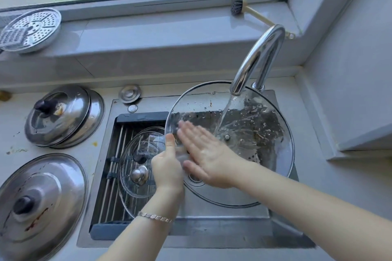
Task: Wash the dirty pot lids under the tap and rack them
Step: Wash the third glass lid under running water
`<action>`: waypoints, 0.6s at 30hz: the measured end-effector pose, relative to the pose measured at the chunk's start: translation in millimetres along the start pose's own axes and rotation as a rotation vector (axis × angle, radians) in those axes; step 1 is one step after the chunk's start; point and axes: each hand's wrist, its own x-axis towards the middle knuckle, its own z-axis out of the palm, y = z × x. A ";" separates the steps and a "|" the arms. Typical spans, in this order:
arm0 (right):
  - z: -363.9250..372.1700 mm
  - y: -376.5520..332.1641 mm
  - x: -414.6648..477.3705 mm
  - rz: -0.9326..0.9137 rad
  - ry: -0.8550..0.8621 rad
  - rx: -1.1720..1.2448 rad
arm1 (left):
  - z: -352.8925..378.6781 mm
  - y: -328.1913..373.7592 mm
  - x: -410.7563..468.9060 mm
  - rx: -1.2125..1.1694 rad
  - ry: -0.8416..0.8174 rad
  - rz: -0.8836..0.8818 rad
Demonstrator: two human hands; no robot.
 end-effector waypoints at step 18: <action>-19.0 87.1 -68.1 1.037 0.612 1.045 | -25.5 -39.4 35.8 -0.035 -0.256 -0.266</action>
